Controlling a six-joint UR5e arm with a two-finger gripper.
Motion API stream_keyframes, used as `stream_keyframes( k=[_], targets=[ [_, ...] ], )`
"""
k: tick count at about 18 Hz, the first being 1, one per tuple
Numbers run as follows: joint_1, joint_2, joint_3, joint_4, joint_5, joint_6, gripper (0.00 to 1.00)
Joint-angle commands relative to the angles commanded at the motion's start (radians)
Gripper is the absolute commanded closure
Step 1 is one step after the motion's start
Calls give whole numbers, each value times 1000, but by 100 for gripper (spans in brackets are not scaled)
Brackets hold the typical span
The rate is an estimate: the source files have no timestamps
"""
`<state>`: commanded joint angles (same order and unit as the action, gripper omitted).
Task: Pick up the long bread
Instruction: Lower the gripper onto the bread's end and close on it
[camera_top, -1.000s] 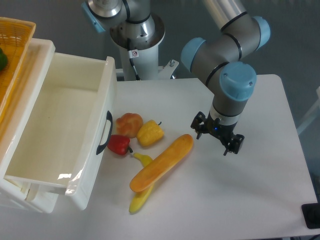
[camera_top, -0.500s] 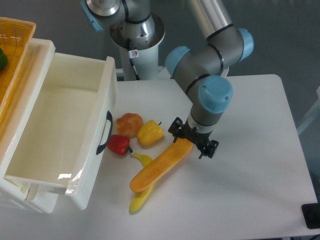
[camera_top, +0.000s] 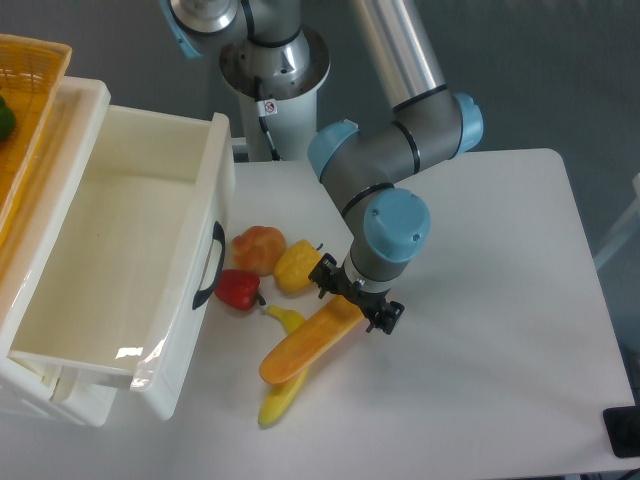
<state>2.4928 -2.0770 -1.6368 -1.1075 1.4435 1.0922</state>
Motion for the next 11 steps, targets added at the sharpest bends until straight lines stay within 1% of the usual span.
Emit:
stream_keyframes(
  k=[7,11],
  targets=[
    [-9,-38,26,2,0,-21,9],
    [-9,-41,31,2,0,-28,32]
  ],
)
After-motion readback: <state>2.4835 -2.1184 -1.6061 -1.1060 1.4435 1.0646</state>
